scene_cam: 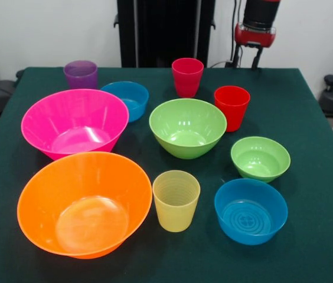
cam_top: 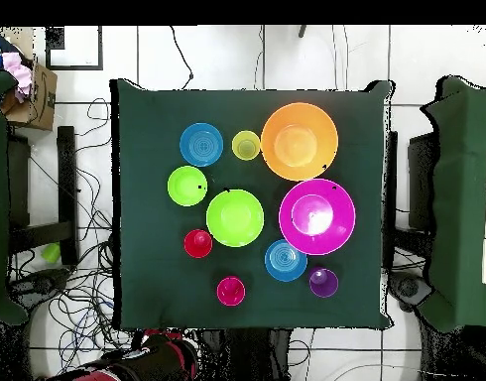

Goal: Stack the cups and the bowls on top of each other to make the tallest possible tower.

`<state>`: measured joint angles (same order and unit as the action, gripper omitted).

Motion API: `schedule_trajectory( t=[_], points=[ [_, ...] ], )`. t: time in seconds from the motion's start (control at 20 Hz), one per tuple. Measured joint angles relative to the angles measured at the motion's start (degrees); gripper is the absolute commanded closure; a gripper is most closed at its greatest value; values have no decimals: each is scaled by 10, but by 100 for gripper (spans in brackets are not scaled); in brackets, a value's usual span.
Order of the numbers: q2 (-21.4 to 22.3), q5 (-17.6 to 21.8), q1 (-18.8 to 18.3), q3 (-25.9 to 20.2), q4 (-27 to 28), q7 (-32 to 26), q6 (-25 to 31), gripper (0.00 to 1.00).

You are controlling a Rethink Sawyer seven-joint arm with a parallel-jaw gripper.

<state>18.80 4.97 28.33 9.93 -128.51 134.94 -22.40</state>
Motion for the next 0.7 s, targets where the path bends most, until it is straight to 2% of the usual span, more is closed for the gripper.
schedule_trajectory(
  t=[0.7],
  points=[
    [-1, 10, -3, 0, 3, 0, 0, 0]
  ],
)
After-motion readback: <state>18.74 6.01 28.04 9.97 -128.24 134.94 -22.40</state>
